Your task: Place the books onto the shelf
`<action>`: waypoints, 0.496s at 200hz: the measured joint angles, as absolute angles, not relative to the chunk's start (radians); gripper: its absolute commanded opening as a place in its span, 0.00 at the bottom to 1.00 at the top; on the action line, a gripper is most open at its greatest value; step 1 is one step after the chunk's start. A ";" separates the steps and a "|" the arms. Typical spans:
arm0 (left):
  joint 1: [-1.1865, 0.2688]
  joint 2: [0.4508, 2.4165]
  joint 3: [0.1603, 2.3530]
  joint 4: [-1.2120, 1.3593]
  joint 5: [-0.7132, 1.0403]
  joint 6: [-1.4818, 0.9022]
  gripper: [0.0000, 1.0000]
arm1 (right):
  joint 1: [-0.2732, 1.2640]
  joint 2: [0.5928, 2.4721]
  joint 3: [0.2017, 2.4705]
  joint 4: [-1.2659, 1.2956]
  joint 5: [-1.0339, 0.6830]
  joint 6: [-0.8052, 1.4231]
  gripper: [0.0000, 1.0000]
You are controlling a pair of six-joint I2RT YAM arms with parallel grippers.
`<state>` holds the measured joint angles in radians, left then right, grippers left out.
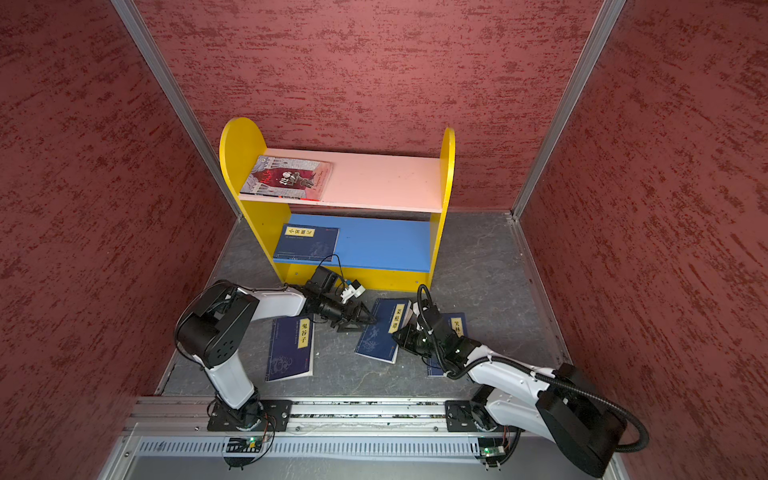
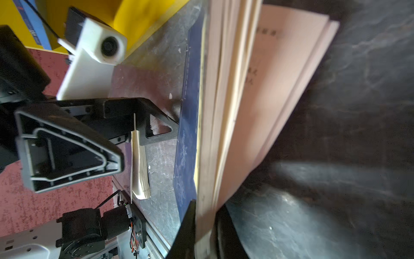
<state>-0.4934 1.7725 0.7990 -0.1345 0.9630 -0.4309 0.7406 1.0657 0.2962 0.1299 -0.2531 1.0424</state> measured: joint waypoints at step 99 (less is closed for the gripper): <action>-0.482 1.780 0.731 -0.073 1.071 -0.521 0.77 | 0.741 0.939 0.297 0.089 -0.290 1.039 0.00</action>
